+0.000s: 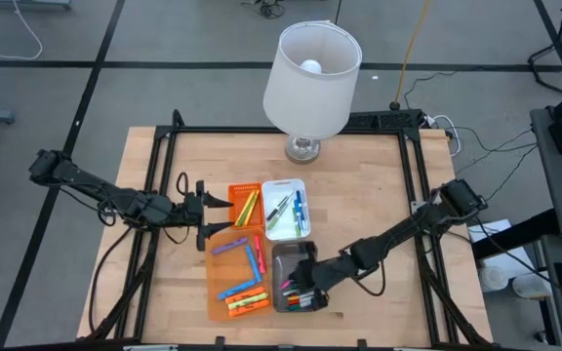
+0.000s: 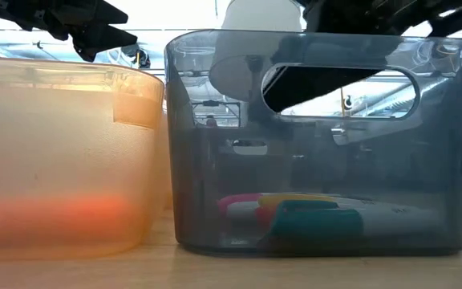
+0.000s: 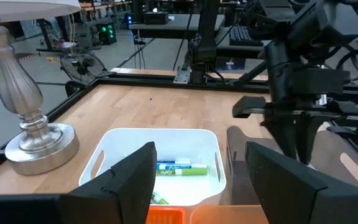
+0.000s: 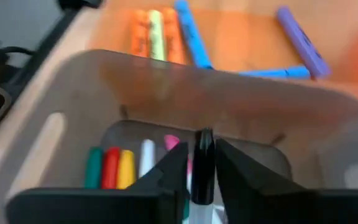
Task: Pick & Place Markers
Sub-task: Put the black small highlighter pen into the black bin, then return to Home Position
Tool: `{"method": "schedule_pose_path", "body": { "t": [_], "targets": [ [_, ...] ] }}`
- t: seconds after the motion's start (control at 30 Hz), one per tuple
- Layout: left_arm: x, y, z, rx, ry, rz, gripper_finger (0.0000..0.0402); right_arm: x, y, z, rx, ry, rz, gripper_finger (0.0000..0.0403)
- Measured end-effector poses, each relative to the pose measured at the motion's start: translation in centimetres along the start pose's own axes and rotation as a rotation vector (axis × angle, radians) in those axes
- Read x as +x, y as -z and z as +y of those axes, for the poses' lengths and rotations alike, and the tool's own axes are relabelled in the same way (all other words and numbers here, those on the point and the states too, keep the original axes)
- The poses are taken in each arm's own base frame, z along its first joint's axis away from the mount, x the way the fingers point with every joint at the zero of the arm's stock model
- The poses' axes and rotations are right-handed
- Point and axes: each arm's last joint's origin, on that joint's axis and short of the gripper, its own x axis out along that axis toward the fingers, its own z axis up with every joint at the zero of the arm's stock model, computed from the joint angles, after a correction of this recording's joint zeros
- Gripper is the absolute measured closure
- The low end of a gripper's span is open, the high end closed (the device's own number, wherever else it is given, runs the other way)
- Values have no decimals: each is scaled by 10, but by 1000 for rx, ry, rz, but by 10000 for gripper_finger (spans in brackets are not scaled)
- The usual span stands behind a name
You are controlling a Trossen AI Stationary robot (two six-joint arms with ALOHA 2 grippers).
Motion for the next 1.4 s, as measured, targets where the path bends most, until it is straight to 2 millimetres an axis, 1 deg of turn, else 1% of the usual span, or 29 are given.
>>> {"method": "schedule_pose_path", "body": {
  "t": [0.1, 0.17, 0.3, 0.37, 0.43, 0.57, 0.7, 0.77, 0.87, 0.93, 1.0, 1.1, 1.17, 1.3, 1.4],
  "targets": [
    [0, 0, 0, 0, 0, 0, 151, 0, 1, -4, 55, 9, 14, 304],
    [0, 0, 0, 0, 0, 0, 151, -2, 0, -5, 58, 10, 20, 290],
    [0, 0, 0, -2, 0, -1, 151, -7, -4, -5, 62, -26, 10, 273],
    [0, 0, 0, -6, 0, 0, 151, -12, -5, -3, 69, -83, 37, 269],
    [0, 0, 0, 1, 0, -1, 151, -24, -9, -4, 100, -148, 53, 268],
    [0, 0, 0, 23, 0, -3, 151, -58, -18, -8, 106, -237, 97, 272],
    [0, -4, 0, 149, 0, -42, 151, -93, -21, -13, 85, -208, 132, 275],
    [0, -6, -1, 195, -1, -59, 151, -105, -17, -15, 85, -157, 141, 275],
    [0, -8, -1, 192, -2, -76, 151, -119, 4, -18, 78, -49, 136, 273],
    [0, -8, -1, 179, -1, -74, 151, -127, 24, -21, 79, 29, 92, 273],
    [0, -7, -1, 159, 0, -63, 151, -133, 45, -25, 95, 62, 28, 275],
    [0, -5, 0, 151, 1, -47, 151, -138, 76, -31, 126, 5, -90, 277],
    [0, -1, 0, 136, 0, -12, 151, -142, 92, -38, 163, -20, -183, 277],
    [0, 1, 0, 127, 0, 13, 151, -150, 120, -54, 258, -65, -287, 277],
    [0, 9, 1, 136, 13, 15, 151, -156, 135, -60, 280, -166, -363, 277]
  ]
}}
